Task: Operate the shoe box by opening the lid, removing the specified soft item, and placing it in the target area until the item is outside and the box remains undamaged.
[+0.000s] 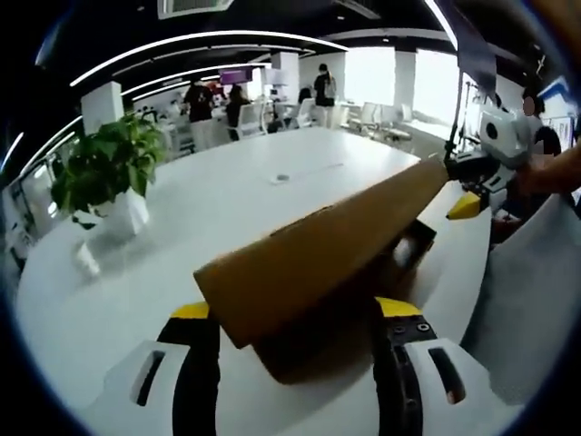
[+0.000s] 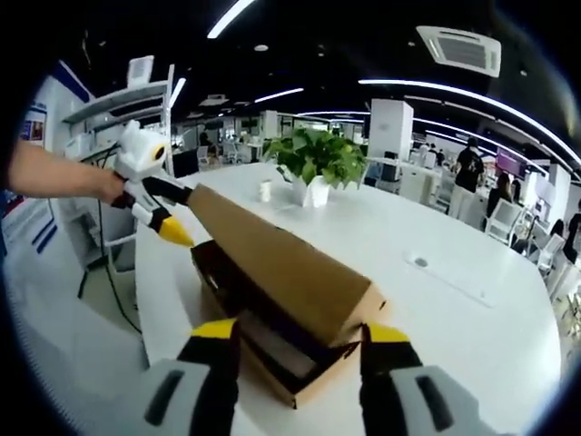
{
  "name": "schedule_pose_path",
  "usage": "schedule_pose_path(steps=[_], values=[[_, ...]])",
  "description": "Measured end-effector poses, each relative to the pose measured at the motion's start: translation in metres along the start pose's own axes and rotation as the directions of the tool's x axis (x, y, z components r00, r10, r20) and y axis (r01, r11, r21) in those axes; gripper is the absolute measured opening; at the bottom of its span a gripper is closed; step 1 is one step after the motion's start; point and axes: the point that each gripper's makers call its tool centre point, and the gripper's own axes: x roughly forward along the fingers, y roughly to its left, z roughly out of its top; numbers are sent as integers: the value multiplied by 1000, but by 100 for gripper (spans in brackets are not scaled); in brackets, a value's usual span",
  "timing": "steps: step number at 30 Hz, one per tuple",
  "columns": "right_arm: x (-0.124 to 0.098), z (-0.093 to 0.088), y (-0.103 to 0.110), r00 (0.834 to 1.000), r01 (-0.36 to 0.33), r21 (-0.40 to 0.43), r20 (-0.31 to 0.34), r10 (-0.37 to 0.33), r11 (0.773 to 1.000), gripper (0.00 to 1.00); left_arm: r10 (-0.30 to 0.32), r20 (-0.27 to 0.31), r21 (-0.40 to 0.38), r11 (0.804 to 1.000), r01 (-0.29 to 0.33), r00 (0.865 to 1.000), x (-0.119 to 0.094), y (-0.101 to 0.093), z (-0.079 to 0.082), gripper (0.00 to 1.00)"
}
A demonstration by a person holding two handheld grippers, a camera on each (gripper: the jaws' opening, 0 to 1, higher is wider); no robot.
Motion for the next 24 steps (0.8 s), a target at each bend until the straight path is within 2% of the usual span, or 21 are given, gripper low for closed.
schedule_pose_path(steps=[13, 24], values=[[3, 20, -18, 999, 25, -26, 28, -24, 999, 47, 32, 47, 12, 999, -33, 998, 0, 17, 23, 60], [6, 36, -32, 998, 44, -32, 54, -43, 999, 45, 86, 89, 18, 996, -88, 992, 3, 37, 43, 47]])
